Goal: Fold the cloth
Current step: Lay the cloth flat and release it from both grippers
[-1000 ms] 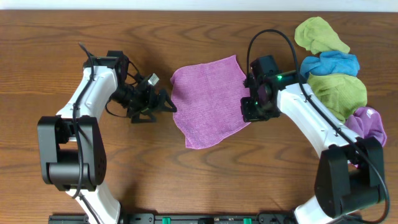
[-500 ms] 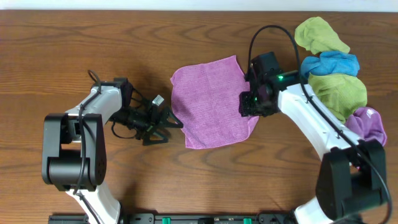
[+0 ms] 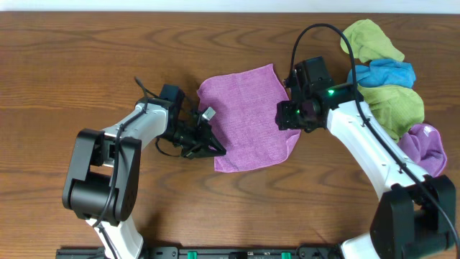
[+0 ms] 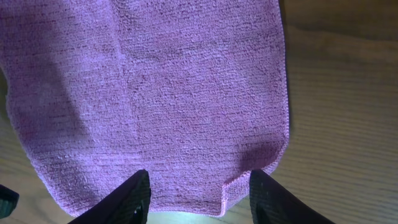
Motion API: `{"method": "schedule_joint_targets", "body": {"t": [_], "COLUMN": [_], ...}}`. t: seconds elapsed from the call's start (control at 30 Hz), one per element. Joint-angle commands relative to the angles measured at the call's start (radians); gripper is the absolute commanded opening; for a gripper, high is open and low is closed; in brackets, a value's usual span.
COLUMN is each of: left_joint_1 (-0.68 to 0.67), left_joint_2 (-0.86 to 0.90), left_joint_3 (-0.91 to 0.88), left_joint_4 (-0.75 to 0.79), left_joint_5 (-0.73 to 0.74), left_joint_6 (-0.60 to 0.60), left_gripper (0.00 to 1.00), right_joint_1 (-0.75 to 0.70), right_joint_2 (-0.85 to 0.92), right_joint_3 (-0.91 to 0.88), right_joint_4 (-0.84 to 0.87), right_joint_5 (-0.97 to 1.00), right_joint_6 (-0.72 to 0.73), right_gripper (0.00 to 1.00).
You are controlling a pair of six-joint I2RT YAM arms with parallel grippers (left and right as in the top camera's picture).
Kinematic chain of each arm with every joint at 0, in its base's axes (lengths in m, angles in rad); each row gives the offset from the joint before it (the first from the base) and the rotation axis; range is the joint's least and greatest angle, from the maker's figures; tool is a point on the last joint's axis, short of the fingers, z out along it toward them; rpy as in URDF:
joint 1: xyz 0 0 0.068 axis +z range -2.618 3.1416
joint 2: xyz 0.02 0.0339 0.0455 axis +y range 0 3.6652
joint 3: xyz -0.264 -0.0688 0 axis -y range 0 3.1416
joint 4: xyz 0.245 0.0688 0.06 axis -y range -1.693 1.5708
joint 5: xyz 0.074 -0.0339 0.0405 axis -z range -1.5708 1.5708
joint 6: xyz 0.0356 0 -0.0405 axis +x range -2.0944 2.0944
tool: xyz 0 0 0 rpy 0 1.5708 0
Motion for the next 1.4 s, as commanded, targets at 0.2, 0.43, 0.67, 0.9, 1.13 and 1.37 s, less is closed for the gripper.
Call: {"method": "schedule_joint_targets", "body": {"t": [0.2,0.43,0.67,0.9,1.13,1.37], "left_joint_1": [0.002,-0.009,-0.071,-0.139,-0.142,-0.151], "left_joint_2": [0.003,0.003,0.003,0.003,0.003,0.003], "left_joint_3": [0.0,0.0,0.0,0.0,0.0,0.0], "left_joint_4": [-0.116,-0.135,-0.079,-0.036,-0.011,0.018], "left_joint_5": [-0.092,-0.247,-0.342,-0.455,-0.514,-0.552], "left_joint_6": [0.072,0.079,0.005,-0.077,-0.131,-0.18], "left_gripper": [0.06,0.06,0.06,0.06,0.06,0.06], "right_joint_1": [0.008,0.008,0.008,0.008,0.008,0.008], "right_joint_2": [-0.019,-0.019,-0.019,-0.019,-0.019,-0.019], "right_joint_3": [0.002,0.002,0.002,0.002,0.002,0.002], "right_joint_4": [-0.001,0.004,0.008,0.011,0.01,0.01], "right_joint_5": [-0.006,-0.006,-0.006,-0.006,-0.007,-0.017], "right_joint_6": [0.017,0.018,0.024,0.025,0.025,0.025], "right_gripper": [0.5,0.5,0.49,0.49,0.48,0.47]}}
